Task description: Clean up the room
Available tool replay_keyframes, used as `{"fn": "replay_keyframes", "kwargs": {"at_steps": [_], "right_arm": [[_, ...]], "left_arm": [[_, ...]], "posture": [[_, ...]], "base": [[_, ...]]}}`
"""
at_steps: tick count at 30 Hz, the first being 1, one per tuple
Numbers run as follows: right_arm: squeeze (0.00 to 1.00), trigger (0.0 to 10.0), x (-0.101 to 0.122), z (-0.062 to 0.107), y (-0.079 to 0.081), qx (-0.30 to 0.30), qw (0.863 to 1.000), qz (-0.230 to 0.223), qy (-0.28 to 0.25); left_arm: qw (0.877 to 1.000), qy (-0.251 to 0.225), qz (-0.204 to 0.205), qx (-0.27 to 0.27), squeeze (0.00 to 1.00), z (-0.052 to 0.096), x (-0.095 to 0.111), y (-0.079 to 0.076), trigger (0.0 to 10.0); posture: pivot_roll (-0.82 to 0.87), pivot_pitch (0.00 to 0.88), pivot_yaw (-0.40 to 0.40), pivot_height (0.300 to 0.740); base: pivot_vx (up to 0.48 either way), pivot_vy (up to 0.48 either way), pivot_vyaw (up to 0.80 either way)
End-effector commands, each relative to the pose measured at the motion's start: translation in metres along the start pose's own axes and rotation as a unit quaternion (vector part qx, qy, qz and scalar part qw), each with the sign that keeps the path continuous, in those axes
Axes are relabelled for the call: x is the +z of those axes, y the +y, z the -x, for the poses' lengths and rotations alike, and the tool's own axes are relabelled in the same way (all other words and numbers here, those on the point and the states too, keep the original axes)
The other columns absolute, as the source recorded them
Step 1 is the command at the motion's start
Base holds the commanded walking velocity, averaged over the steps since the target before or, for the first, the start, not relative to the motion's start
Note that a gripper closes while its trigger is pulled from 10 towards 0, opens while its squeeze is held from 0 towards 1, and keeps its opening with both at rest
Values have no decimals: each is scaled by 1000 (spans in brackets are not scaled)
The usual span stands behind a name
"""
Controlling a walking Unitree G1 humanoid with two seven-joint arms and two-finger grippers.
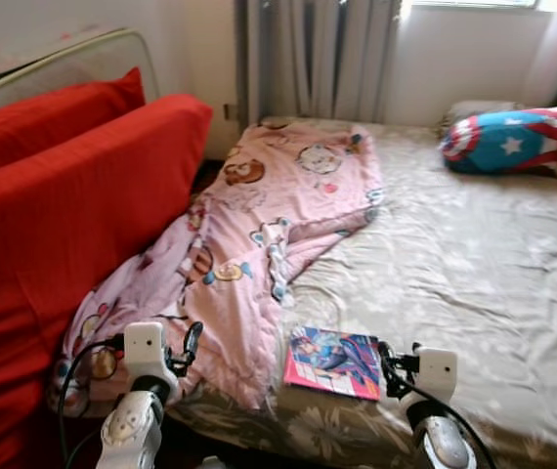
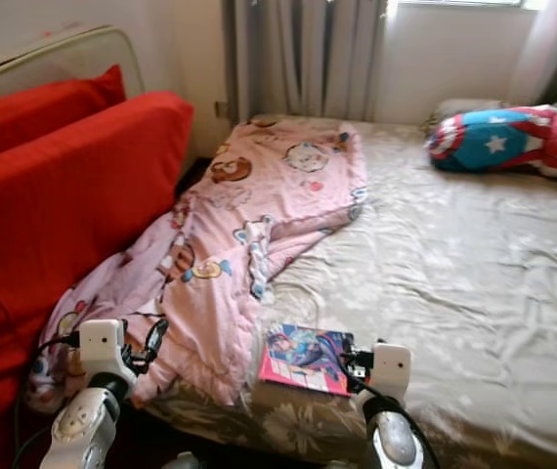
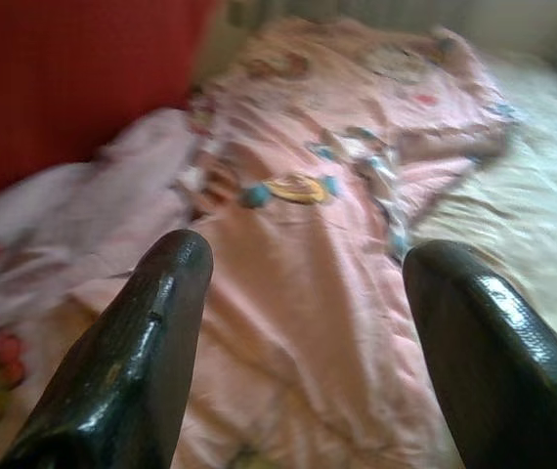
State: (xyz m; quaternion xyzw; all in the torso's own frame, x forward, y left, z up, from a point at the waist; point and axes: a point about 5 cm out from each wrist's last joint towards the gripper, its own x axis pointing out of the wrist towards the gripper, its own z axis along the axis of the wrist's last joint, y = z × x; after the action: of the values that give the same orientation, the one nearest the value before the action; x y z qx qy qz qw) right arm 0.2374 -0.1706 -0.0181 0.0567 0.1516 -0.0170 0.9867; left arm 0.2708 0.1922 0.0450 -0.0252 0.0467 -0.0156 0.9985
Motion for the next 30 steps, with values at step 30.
{"fn": "replay_keyframes", "kwargs": {"at_steps": [30], "right_arm": [[0,10000,0,-6,9,30,999,2,11]], "left_arm": [[999,33,7,-2,0,7,-13,1,10000]], "posture": [[-11,0,11,635]], "base": [[0,0,0]]}}
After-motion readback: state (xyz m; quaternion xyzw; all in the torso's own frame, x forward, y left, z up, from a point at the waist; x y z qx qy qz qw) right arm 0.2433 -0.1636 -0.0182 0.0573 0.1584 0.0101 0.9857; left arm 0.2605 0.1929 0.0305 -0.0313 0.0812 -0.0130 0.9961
